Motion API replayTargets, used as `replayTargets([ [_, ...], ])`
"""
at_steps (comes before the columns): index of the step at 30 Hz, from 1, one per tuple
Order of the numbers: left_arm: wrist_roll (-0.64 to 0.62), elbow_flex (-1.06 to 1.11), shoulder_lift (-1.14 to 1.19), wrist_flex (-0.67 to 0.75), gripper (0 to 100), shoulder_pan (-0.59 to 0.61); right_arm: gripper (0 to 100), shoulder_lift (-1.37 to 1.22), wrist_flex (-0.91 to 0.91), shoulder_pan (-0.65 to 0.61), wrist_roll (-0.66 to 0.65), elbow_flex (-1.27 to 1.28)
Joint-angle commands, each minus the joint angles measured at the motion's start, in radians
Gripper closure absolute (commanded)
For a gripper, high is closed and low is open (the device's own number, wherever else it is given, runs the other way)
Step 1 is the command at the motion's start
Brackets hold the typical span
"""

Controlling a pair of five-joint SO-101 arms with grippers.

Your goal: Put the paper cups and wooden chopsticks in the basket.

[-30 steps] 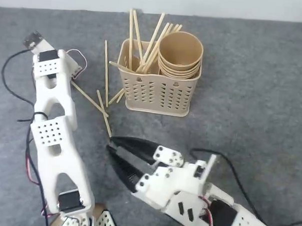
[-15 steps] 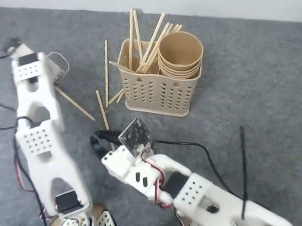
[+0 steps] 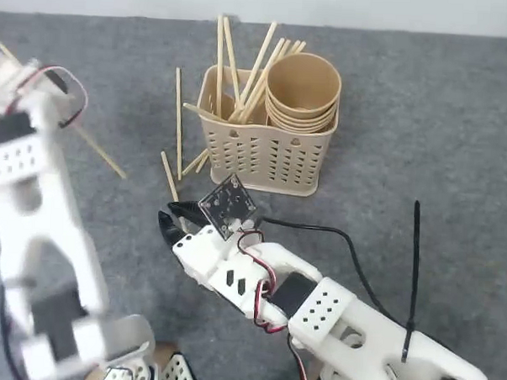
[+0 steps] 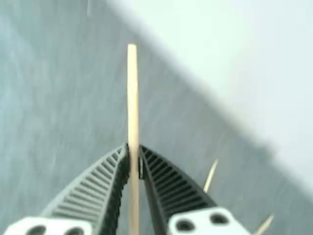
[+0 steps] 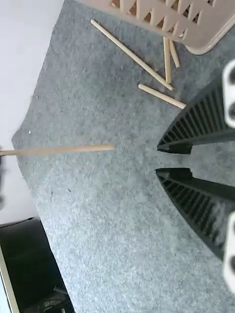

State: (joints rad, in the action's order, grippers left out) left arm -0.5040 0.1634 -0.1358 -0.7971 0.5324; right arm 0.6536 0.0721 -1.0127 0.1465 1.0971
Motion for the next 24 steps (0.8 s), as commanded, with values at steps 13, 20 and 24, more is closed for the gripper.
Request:
replayTargets([
  [13,0.008,0.707,-0.712,1.310,99,-0.166,92.4,-0.616,0.016,0.076,0.012,-0.422],
  [20,0.008,0.446,-0.689,0.827,99,-0.290,92.4,-0.697,0.016,0.087,0.012,-0.477],
  [24,0.008,0.289,-0.605,0.767,99,-0.410,92.4,-0.697,0.016,0.087,0.008,-0.479],
])
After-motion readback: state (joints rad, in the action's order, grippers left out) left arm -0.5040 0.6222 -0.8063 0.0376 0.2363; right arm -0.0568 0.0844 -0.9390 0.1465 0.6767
